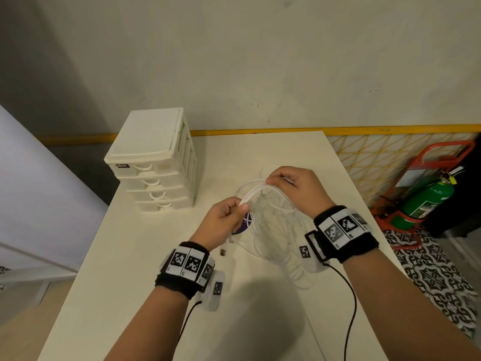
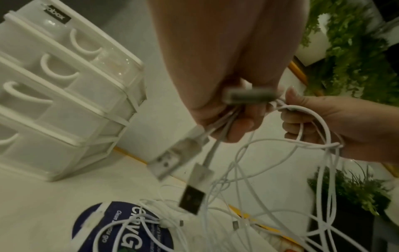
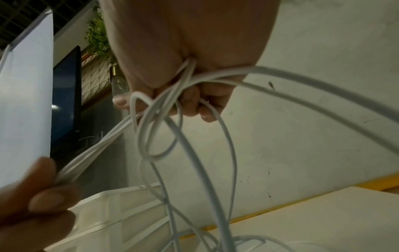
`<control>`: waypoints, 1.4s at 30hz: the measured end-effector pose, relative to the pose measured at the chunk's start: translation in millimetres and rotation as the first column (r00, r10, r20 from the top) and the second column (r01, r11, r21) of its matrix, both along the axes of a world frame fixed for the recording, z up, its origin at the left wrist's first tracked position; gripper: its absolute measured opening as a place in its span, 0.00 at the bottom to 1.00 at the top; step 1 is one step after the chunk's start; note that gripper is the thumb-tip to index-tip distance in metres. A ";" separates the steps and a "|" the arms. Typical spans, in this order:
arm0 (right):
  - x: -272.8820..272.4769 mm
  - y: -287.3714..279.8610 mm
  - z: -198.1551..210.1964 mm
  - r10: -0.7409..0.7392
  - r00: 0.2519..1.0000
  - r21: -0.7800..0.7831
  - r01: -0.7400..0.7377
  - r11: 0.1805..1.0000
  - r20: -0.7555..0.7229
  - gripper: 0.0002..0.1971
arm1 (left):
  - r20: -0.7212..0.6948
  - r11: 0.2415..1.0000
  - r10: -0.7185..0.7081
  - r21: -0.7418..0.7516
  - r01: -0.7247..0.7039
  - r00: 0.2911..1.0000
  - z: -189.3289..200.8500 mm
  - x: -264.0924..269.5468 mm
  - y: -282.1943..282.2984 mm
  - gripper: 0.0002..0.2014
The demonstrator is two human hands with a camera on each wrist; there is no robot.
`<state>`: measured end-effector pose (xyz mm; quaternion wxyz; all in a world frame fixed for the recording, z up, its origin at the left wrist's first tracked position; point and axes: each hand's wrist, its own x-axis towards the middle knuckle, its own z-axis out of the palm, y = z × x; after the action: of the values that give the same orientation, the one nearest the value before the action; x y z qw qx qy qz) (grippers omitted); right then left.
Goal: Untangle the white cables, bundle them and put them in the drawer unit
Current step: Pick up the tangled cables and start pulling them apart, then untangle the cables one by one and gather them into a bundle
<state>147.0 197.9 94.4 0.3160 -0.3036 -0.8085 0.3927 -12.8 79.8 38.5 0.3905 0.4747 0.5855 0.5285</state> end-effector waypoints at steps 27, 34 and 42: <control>14.7 5.5 -60.0 0.011 0.968 -0.005 -0.010 1.000 0.252 0.13 | 0.533 0.997 -0.064 0.061 0.036 0.844 38.5 14.8 5.8 0.14; 40.1 15.7 -64.2 -0.222 0.971 0.060 0.227 0.972 -0.085 0.17 | 0.344 0.964 0.221 0.064 -0.258 0.912 42.6 -9.4 2.3 0.16; 32.2 13.6 -46.5 -0.581 0.786 0.412 0.610 0.676 -0.210 0.30 | 0.219 0.871 0.475 0.026 -0.491 0.853 33.9 -21.0 -0.4 0.14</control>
<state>179.2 211.5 47.9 0.5134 -0.4544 -0.7241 0.0748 -33.8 79.4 72.5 0.2840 0.2706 0.6206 0.6790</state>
